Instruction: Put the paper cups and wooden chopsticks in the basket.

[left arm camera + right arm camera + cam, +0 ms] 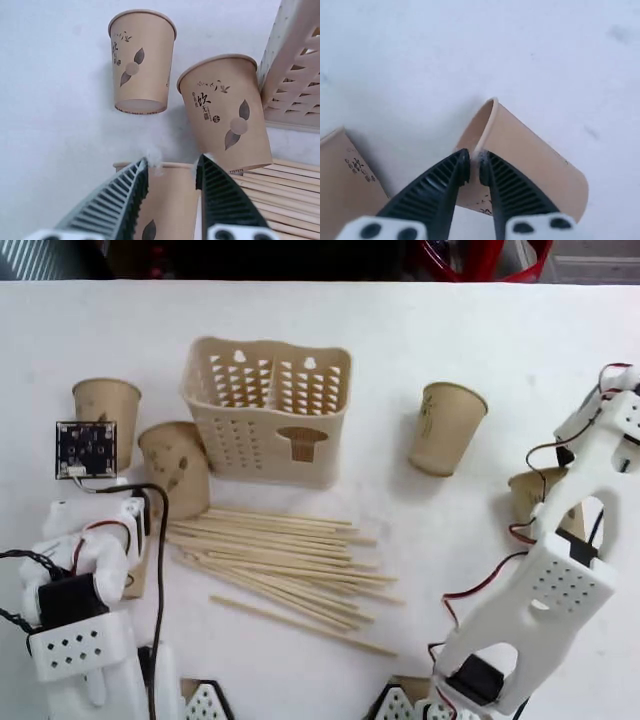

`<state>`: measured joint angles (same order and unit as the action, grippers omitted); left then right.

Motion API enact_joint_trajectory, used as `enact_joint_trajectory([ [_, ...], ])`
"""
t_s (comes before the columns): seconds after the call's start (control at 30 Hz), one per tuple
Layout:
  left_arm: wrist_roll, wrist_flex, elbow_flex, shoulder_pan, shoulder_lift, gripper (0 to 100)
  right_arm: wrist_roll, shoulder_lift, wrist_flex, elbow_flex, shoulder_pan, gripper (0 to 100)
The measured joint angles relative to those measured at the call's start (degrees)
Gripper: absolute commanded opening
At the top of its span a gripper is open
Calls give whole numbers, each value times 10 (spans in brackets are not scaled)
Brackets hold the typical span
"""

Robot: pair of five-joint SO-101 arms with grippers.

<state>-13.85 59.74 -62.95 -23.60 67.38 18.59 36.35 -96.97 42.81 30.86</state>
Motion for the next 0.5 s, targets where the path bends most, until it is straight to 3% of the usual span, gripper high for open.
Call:
enact_joint_trajectory([
  [0.5,0,-10,-4,0,0,172,-131,-54,-5,3,46,14],
])
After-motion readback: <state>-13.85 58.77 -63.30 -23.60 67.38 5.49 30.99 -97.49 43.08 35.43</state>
